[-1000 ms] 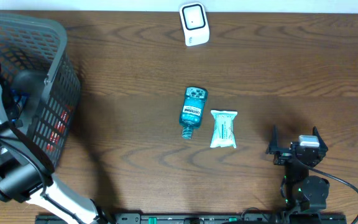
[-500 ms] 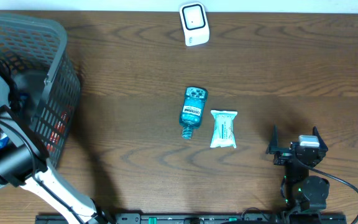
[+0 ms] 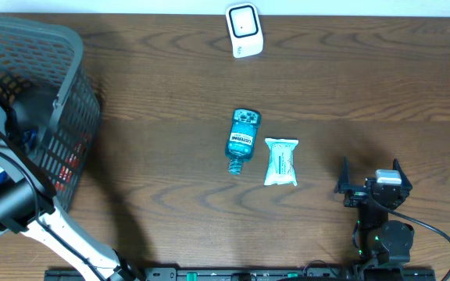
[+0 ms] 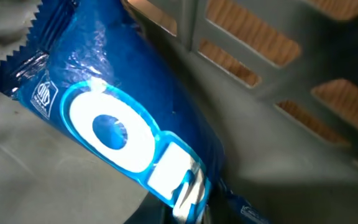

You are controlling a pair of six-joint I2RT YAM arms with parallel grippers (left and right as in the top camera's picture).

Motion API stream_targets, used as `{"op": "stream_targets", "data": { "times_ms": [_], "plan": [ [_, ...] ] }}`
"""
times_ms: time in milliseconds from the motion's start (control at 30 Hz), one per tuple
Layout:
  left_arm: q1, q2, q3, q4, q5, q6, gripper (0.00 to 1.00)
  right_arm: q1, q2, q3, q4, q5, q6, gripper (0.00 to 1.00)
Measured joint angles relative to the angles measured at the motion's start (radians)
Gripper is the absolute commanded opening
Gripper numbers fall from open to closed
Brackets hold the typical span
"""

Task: Scan the item barcode
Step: 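Carry the Oreo pack out and lay it left of the bottle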

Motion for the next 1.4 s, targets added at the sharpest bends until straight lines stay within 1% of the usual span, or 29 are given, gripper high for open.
{"op": "stream_targets", "data": {
  "times_ms": [133, 333, 367, 467, 500, 533, 567, 600, 633, 700, 767, 800, 867, 900, 967, 1033, 1133, 1267, 1333, 1400],
  "plan": [
    [0.01, -0.012, 0.0, -0.008, 0.05, 0.081, 0.08, 0.0, 0.0, 0.0, 0.0, 0.0, 0.0, 0.99],
    [0.018, -0.089, -0.005, -0.01, 0.247, 0.15, 0.07, 0.0, 0.0, 0.0, 0.0, 0.0, 0.0, 0.99],
    [0.018, -0.145, -0.005, -0.009, 0.299, 0.16, 0.07, 0.0, 0.0, 0.0, 0.0, 0.0, 0.0, 0.99],
    [0.016, -0.293, -0.003, 0.0, 0.364, 0.177, 0.08, 0.0, 0.0, 0.0, 0.0, 0.0, 0.0, 0.99],
    [0.016, -0.407, 0.003, 0.017, 0.4, 0.186, 0.08, 0.0, 0.0, 0.0, 0.0, 0.0, 0.0, 0.99],
    [0.013, -0.475, 0.008, 0.032, 0.417, 0.188, 0.08, 0.0, 0.0, 0.0, 0.0, 0.0, 0.0, 0.99],
    [0.012, -0.506, 0.011, 0.039, 0.42, 0.188, 0.08, 0.0, 0.0, 0.0, 0.0, 0.0, 0.0, 0.99],
    [0.003, -0.607, 0.016, 0.066, 0.443, 0.191, 0.08, 0.0, 0.0, 0.0, 0.0, 0.0, 0.0, 0.99],
    [-0.007, -0.673, 0.02, 0.082, 0.452, 0.192, 0.07, 0.0, 0.0, 0.0, 0.0, 0.0, 0.0, 0.99],
    [-0.053, -0.805, 0.029, 0.117, 0.464, 0.198, 0.08, 0.0, 0.0, 0.0, 0.0, 0.0, 0.0, 0.99],
    [-0.13, -0.912, 0.044, 0.154, 0.48, 0.214, 0.08, 0.0, 0.0, 0.0, 0.0, 0.0, 0.0, 0.99],
    [-0.196, -0.964, 0.047, 0.175, 0.482, 0.233, 0.07, 0.0, 0.0, 0.0, 0.0, 0.0, 0.0, 0.99],
    [-0.298, -1.01, 0.049, 0.177, 0.492, 0.266, 0.08, 0.0, 0.0, 0.0, 0.0, 0.0, 0.0, 0.99],
    [-0.372, -1.025, 0.05, 0.17, 0.491, 0.295, 0.08, 0.0, 0.0, 0.0, 0.0, 0.0, 0.0, 0.99],
    [-0.497, -1.025, 0.053, 0.118, 0.482, 0.354, 0.08, 0.0, 0.0, 0.0, 0.0, 0.0, 0.0, 0.99],
    [-0.613, -1.001, 0.053, 0.031, 0.467, 0.417, 0.08, 0.0, 0.0, 0.0, 0.0, 0.0, 0.0, 0.99],
    [-0.753, -0.915, 0.045, -0.1, 0.423, 0.538, 0.08, 0.0, 0.0, 0.0, 0.0, 0.0, 0.0, 0.99],
    [-0.878, -0.761, 0.017, -0.245, 0.394, 0.727, 0.08, 0.0, 0.0, 0.0, 0.0, 0.0, 0.0, 0.99],
    [-0.924, -0.668, 0.005, -0.284, 0.391, 0.818, 0.08, 0.0, 0.0, 0.0, 0.0, 0.0, 0.0, 0.99],
    [-0.955, -0.57, -0.002, -0.289, 0.387, 0.892, 0.08, 0.0, 0.0, 0.0, 0.0, 0.0, 0.0, 0.99]
  ]
}}
